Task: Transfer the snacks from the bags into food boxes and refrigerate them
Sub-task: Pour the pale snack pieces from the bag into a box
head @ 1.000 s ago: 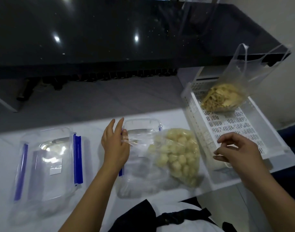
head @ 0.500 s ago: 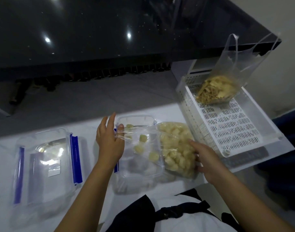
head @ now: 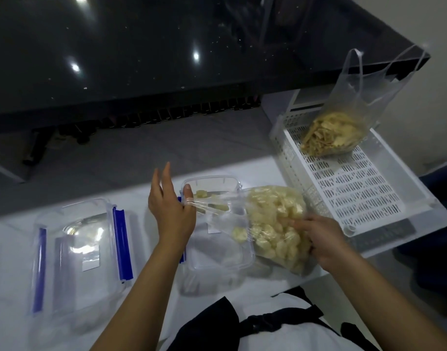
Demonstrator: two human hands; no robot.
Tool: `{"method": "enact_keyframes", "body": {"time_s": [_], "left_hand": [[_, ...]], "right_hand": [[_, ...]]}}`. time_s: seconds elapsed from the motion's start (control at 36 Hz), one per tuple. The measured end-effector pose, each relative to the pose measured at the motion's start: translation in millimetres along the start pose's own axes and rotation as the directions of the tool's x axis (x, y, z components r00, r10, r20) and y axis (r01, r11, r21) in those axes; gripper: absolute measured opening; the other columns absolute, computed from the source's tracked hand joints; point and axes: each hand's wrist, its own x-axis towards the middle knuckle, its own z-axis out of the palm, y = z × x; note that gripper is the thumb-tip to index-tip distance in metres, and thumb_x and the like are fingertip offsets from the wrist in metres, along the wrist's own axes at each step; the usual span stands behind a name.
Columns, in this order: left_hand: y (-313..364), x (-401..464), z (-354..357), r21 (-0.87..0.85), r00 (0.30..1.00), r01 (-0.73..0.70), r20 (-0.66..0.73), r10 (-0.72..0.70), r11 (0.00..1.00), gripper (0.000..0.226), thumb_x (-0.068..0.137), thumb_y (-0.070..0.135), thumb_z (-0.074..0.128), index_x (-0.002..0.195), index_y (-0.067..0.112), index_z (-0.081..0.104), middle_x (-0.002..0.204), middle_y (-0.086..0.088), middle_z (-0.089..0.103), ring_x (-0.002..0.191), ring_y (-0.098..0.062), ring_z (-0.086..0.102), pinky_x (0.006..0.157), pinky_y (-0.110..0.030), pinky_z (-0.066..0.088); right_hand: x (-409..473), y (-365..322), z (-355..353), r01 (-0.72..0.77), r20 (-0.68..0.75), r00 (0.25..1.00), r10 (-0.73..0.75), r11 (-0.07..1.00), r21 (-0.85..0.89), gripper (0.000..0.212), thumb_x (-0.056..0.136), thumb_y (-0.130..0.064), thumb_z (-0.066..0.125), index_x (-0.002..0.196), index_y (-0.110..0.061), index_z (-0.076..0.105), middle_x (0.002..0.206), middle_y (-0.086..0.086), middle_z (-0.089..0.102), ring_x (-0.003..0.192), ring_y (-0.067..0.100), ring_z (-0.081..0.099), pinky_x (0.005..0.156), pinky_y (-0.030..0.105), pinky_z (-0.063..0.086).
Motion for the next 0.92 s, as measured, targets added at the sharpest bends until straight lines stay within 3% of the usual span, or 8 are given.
{"method": "enact_keyframes", "body": {"time_s": [0.08, 0.11, 0.19, 0.36, 0.47, 0.67, 0.81, 0.92], "left_hand": [[-3, -1, 1, -0.017, 1.0, -0.002, -0.011, 0.002, 1.0, 0.058, 0.103, 0.032, 0.053, 0.154, 0.033, 0.027, 0.165, -0.003, 0.021, 0.148, -0.027, 0.026, 0.118, -0.047, 0.025], [-4, -1, 2, -0.024, 1.0, 0.004, -0.007, -0.005, 1.0, 0.058, 0.103, 0.032, 0.053, 0.154, 0.033, 0.027, 0.165, -0.002, 0.02, 0.148, -0.027, 0.026, 0.118, -0.047, 0.025], [-6, -2, 5, -0.047, 0.999, 0.041, 0.006, -0.04, 0.998, 0.059, 0.103, 0.035, 0.053, 0.155, 0.035, 0.025, 0.166, 0.0, 0.018, 0.149, -0.026, 0.025, 0.118, -0.048, 0.025], [-2, -8, 9, -0.118, 0.997, 0.081, -0.001, -0.082, 0.99, 0.056, 0.104, 0.032, 0.052, 0.154, 0.035, 0.027, 0.165, 0.002, 0.021, 0.149, -0.025, 0.026, 0.12, -0.048, 0.027], [1, -15, 10, -0.175, 0.994, 0.105, 0.004, -0.106, 0.979, 0.053, 0.105, 0.027, 0.05, 0.153, 0.032, 0.03, 0.163, 0.002, 0.024, 0.147, -0.024, 0.027, 0.119, -0.045, 0.029], [2, -16, 11, -0.219, 0.989, 0.147, 0.001, -0.15, 0.965, 0.049, 0.106, 0.024, 0.048, 0.152, 0.032, 0.032, 0.162, 0.003, 0.027, 0.147, -0.023, 0.028, 0.119, -0.044, 0.03], [0, -18, 10, -0.237, 0.987, 0.156, 0.004, -0.159, 0.959, 0.049, 0.106, 0.025, 0.047, 0.152, 0.033, 0.032, 0.161, 0.003, 0.027, 0.147, -0.023, 0.027, 0.118, -0.041, 0.028], [0, -17, 11, -0.232, 0.987, 0.159, 0.007, -0.162, 0.96, 0.048, 0.106, 0.024, 0.046, 0.152, 0.031, 0.033, 0.161, 0.002, 0.029, 0.147, -0.023, 0.028, 0.12, -0.049, 0.03]], "right_hand": [[-14, -1, -8, 0.222, -0.073, 0.972, -0.223, 0.975, -0.019, 0.016, 0.08, -0.008, 0.078, 0.084, -0.024, 0.078, 0.08, -0.004, 0.078, 0.069, 0.012, 0.075, 0.05, 0.024, 0.055], [-20, -3, -10, 0.296, -0.094, 0.95, -0.297, 0.955, -0.022, 0.016, 0.08, -0.009, 0.078, 0.084, -0.025, 0.079, 0.077, -0.007, 0.077, 0.067, 0.008, 0.074, 0.049, 0.021, 0.054], [-31, -13, -15, 0.438, -0.121, 0.889, -0.442, 0.897, -0.061, 0.016, 0.083, -0.014, 0.079, 0.096, -0.024, 0.077, 0.081, -0.01, 0.076, 0.076, 0.008, 0.073, 0.058, 0.023, 0.054], [-45, -35, -18, 0.61, -0.091, 0.775, -0.625, 0.778, -0.151, 0.027, 0.085, -0.019, 0.078, 0.078, -0.045, 0.075, 0.085, -0.018, 0.075, 0.076, 0.003, 0.072, 0.059, 0.021, 0.057], [-48, -47, -20, 0.675, -0.103, 0.711, -0.695, 0.716, -0.179, 0.021, 0.085, -0.023, 0.079, 0.086, -0.044, 0.075, 0.091, -0.011, 0.076, 0.086, 0.014, 0.073, 0.072, 0.037, 0.061], [-54, -64, -11, 0.736, -0.043, 0.641, -0.766, 0.63, -0.247, 0.021, 0.086, -0.014, 0.077, 0.103, -0.026, 0.076, 0.093, -0.008, 0.076, 0.091, 0.015, 0.072, 0.082, 0.043, 0.06], [-58, -74, -6, 0.752, -0.029, 0.625, -0.78, 0.612, -0.244, 0.025, 0.085, -0.01, 0.076, 0.109, -0.018, 0.076, 0.096, -0.007, 0.075, 0.091, 0.014, 0.071, 0.083, 0.038, 0.06], [-59, -78, -5, 0.786, -0.013, 0.588, -0.809, 0.575, -0.226, 0.019, 0.087, -0.014, 0.077, 0.103, -0.022, 0.077, 0.092, -0.008, 0.076, 0.089, 0.011, 0.071, 0.081, 0.034, 0.06]]}}
